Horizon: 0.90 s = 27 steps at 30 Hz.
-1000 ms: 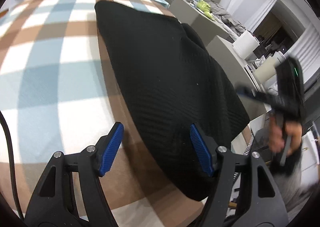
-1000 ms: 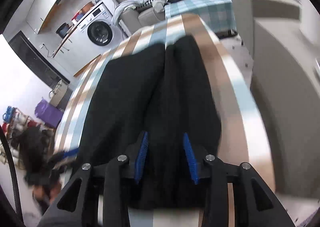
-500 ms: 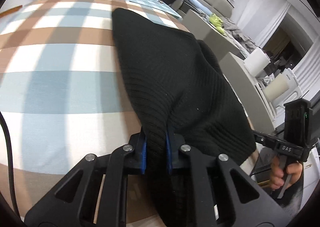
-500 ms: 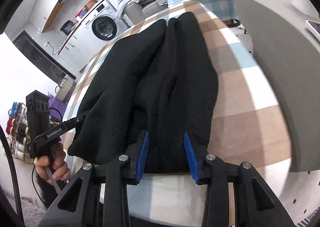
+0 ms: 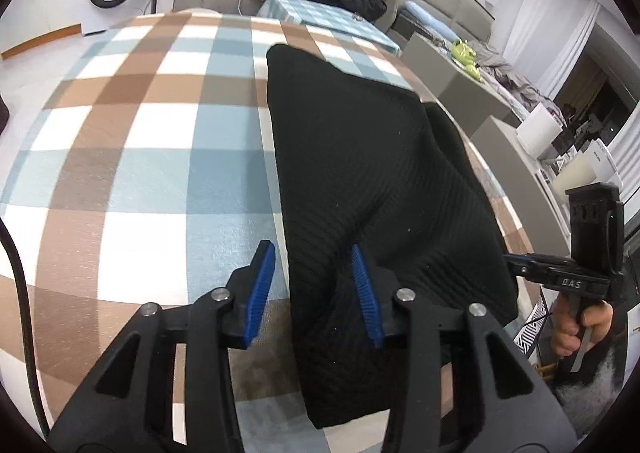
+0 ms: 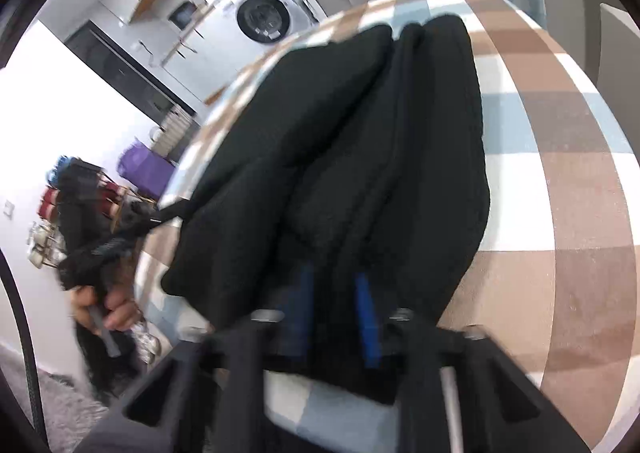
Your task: Fold small clothes
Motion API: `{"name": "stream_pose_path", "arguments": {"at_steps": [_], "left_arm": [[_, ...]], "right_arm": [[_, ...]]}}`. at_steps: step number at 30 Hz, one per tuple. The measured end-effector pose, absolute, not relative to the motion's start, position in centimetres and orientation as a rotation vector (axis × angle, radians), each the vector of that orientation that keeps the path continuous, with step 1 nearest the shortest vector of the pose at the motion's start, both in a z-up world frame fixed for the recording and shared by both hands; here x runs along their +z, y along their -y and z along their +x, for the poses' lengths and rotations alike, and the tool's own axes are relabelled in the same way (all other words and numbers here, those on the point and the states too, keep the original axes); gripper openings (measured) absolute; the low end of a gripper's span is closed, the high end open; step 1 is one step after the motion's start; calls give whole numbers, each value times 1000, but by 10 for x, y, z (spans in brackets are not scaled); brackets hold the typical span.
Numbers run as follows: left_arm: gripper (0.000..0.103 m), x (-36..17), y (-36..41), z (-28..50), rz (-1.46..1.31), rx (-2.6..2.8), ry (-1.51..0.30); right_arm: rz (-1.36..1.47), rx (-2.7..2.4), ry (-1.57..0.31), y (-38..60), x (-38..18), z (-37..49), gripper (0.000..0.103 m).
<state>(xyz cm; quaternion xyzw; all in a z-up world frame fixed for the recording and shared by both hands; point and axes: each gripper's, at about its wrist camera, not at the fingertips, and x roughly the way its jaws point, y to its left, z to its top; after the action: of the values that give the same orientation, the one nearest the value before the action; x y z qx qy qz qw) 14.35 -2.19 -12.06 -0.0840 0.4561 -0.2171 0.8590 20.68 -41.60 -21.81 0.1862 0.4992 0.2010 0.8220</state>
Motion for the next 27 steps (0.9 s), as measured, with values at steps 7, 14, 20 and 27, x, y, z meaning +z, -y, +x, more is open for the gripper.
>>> {"name": "stream_pose_path", "arguments": {"at_steps": [7, 14, 20, 27], "left_arm": [[37, -101, 17, 135, -174, -477, -926], [37, -98, 38, 127, -148, -527, -935], [44, -95, 63, 124, -149, -603, -938], [49, -114, 111, 121, -49, -674, -974]], "right_arm": [[365, 419, -980, 432, -154, 207, 4], [296, 286, -1128, 438, -214, 221, 10], [257, 315, -998, 437, -178, 184, 20], [242, 461, -1095, 405, -209, 185, 24]]}}
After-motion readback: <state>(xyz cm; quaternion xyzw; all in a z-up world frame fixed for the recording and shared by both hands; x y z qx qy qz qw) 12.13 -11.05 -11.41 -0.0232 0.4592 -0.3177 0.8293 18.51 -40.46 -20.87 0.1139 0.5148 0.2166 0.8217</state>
